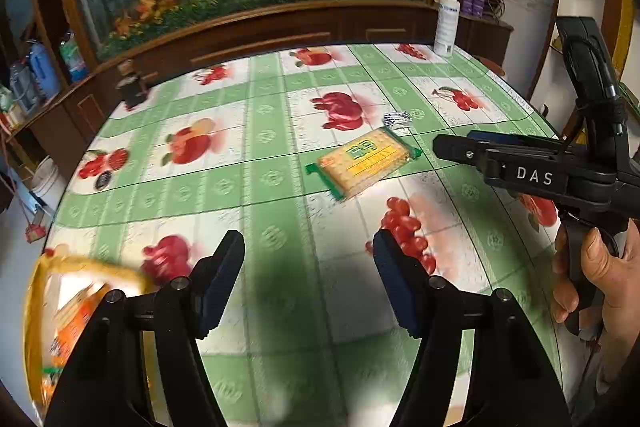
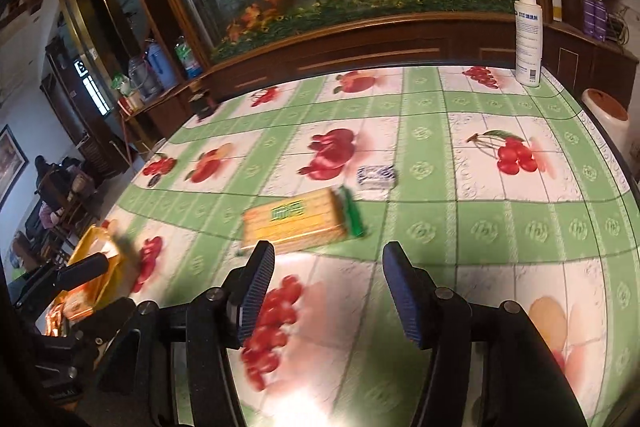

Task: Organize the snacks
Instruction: 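Return both grippers from the tray to the last snacks on the table, then grasp the yellow biscuit pack with the left gripper while the right grasps the white milk-candy pack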

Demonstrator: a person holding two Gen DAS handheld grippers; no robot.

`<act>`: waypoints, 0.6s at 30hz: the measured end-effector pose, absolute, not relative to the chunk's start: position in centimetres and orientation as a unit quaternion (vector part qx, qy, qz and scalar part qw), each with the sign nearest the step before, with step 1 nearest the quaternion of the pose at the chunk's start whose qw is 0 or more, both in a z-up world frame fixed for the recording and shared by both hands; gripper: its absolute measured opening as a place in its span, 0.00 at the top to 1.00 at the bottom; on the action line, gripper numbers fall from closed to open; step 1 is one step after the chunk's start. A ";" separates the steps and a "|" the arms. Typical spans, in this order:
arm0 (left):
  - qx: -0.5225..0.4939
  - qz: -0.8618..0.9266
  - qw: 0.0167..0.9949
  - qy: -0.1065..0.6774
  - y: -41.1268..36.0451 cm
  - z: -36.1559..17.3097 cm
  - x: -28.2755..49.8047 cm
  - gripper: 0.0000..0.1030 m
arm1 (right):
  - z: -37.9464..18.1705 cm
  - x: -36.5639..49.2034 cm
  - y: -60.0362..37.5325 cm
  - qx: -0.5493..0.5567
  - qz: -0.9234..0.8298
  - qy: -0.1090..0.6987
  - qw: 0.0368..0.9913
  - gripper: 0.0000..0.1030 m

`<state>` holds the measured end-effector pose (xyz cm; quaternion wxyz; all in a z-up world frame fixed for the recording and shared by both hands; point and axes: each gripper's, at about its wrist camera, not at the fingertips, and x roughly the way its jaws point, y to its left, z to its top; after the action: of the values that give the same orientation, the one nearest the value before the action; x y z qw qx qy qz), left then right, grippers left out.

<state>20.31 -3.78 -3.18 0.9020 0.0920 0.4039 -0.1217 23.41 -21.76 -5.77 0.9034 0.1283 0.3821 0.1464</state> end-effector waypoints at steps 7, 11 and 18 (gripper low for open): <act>0.101 -0.148 0.896 0.406 -6.3 -3.8 24.6 0.36 | -7.1 28.4 -22.0 0.094 0.152 0.393 0.902 0.43; 0.130 -0.167 0.887 0.411 -7.8 -4.6 26.5 0.36 | -8.0 30.7 -21.4 0.079 0.163 0.402 0.898 0.43; 0.167 -0.224 0.868 0.411 -9.9 -5.8 28.3 0.36 | -9.2 33.8 -21.3 0.076 0.175 0.414 0.890 0.44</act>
<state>28.32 -9.89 -5.83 0.8677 0.1668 0.4115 -0.2237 33.77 -21.27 -9.17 0.8901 0.0759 0.4141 0.1747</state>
